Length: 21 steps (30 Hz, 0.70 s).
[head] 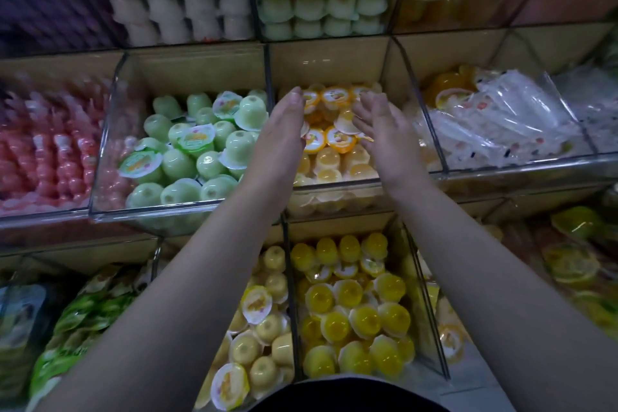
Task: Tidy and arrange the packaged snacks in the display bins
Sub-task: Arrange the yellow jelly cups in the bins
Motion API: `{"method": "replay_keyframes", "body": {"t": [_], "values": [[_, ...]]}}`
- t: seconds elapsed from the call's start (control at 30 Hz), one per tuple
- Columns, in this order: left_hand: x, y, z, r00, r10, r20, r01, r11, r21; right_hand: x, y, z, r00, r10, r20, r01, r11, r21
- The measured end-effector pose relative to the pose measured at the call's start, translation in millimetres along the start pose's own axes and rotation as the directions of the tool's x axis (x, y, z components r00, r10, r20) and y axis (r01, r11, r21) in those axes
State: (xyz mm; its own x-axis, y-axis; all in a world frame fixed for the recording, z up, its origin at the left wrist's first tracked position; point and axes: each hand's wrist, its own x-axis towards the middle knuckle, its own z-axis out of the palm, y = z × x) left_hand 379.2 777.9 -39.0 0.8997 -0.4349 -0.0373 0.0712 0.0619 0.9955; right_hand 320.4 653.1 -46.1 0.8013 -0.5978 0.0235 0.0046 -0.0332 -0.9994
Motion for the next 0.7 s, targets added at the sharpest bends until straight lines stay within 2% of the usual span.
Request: {"method": "replay_keyframes", "body": {"t": [0.23, 0.47, 0.7], "values": [[18.6, -8.9, 32.2, 0.997, -0.046, -0.055, 0.047, 0.999, 0.012, 28.0, 7.8, -33.3, 0.998, 0.045, 0.04, -0.045, 0.999, -0.012], [34.0, -21.3, 54.9, 0.987, -0.104, -0.12, 0.103, 0.995, -0.017, 47.6, 29.5, -52.5, 0.997, 0.052, 0.049, -0.045, 0.991, -0.128], [30.5, -25.6, 73.1, 0.98, -0.121, -0.16, 0.118, 0.993, -0.032, 49.3, 29.8, -59.1, 0.992, 0.069, 0.104, -0.063, 0.996, -0.062]]}}
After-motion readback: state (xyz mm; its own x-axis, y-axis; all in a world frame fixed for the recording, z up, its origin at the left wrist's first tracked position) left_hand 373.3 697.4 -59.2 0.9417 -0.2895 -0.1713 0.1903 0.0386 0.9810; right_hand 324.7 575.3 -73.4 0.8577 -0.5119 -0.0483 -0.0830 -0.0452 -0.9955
